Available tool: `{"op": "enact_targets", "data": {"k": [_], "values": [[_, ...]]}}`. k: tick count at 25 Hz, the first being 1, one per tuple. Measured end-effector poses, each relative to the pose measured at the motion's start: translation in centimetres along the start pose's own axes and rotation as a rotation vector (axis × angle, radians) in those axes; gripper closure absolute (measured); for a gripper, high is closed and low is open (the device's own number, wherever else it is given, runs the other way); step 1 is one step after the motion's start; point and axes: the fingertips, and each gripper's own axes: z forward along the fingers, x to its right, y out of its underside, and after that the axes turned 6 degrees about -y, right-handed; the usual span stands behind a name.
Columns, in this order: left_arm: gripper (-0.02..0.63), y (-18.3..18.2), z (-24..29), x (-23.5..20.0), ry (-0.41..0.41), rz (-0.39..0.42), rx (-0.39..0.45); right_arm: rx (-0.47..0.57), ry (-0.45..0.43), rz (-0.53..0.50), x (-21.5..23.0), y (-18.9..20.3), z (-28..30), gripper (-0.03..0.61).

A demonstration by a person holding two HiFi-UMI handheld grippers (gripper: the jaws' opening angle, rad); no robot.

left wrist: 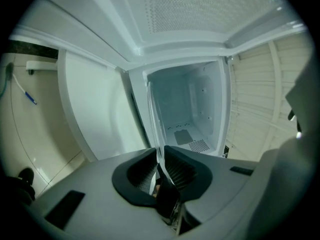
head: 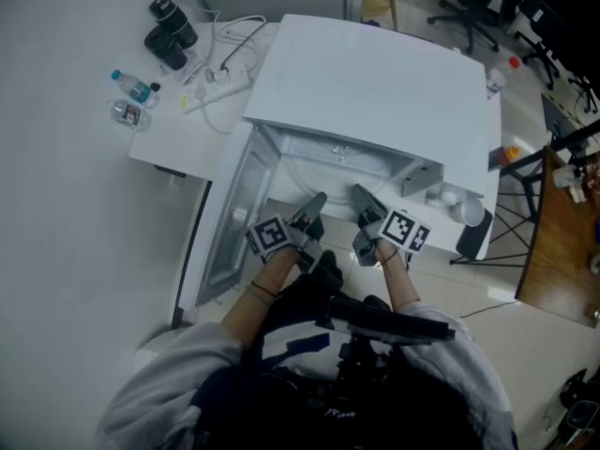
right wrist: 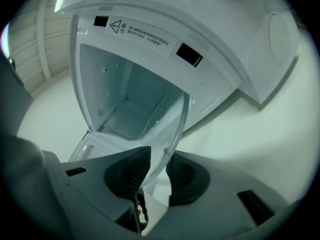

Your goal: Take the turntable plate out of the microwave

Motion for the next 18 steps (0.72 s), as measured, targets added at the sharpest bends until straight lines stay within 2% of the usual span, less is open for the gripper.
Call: {"op": "enact_targets", "data": {"k": [2, 5, 9, 13, 15, 18], "values": [[0.568, -0.3, 0.2, 0.0, 0.014, 0.007, 0.005, 0.005, -0.003, -0.005, -0.2, 0.1, -0.1, 0.501], [0.515, -1.8, 1.2, 0.8, 0.101, -0.059, 0.067, -0.004, -0.009, -0.027, -0.9, 0.5, -0.3, 0.503], [0.485, -3.4, 2.7, 0.4, 0.128, -0.113, 0.102, -0.031, -0.009, -0.041, -1.3, 1.6, -0.9, 0.502], [0.486, -4.8, 4.2, 1.6, 0.253, -0.237, 0.148, -0.055, -0.006, -0.071, -1.5, 2.3, -1.2, 0.503], [0.488, -5.1, 4.2, 1.7, 0.279, -0.251, 0.165, -0.069, 0.004, -0.084, -1.5, 2.5, -1.3, 0.502], [0.558, -4.8, 3.9, 1.3, 0.260, -0.238, 0.157, -0.081, 0.014, -0.093, -1.4, 2.9, -1.5, 0.502]]}}
